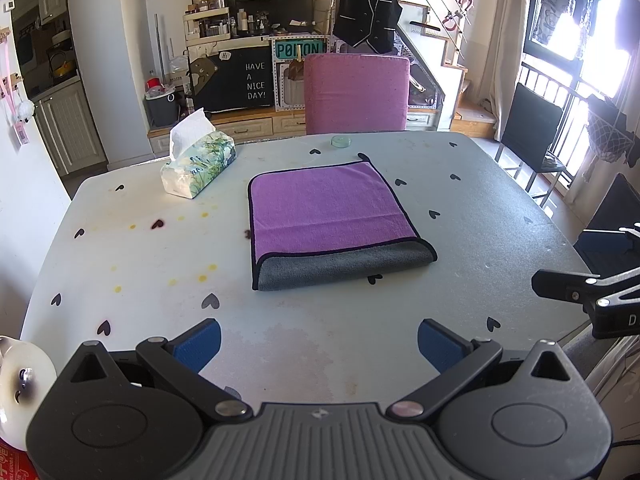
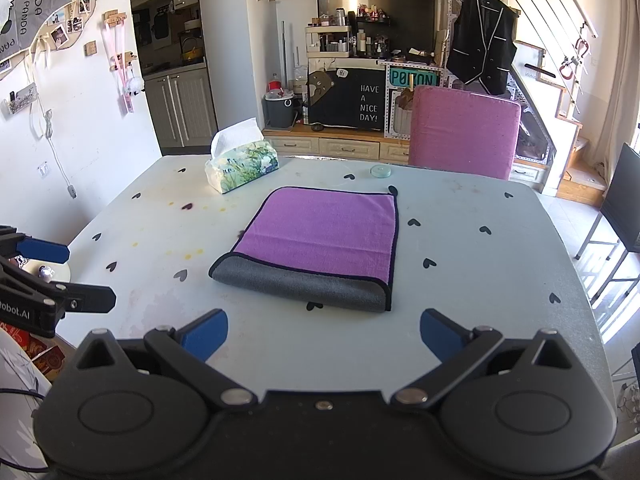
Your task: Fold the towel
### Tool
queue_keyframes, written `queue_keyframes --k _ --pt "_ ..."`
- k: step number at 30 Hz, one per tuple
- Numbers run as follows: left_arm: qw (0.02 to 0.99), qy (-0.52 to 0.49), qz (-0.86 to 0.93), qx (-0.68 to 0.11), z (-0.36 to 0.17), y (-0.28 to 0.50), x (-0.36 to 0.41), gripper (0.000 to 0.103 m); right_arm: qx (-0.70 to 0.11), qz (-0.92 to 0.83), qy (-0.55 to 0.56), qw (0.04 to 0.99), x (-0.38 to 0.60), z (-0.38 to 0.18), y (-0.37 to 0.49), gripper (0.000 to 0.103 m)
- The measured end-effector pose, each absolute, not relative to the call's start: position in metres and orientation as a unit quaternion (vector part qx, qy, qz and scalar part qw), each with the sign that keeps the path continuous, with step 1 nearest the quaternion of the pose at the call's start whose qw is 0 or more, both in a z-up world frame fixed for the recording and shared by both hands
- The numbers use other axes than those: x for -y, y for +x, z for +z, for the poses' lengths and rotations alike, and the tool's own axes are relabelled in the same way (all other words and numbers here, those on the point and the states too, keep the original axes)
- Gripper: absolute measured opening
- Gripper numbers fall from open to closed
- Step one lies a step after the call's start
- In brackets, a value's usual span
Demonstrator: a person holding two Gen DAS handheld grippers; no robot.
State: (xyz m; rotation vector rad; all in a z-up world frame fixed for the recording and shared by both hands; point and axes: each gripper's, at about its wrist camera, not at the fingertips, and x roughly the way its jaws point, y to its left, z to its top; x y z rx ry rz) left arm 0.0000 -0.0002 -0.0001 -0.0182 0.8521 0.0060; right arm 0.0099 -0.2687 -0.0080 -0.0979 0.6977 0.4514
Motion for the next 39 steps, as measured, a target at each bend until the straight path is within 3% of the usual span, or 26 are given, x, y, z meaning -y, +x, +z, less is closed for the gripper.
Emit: queue_keyframes --k 39 --pt "0.911 -0.008 0.003 -0.412 0.0023 0.0014 0.0041 0.103 -0.339 0.218 -0.049 0.914 0.2692 -0.0084 0.0102 0.102"
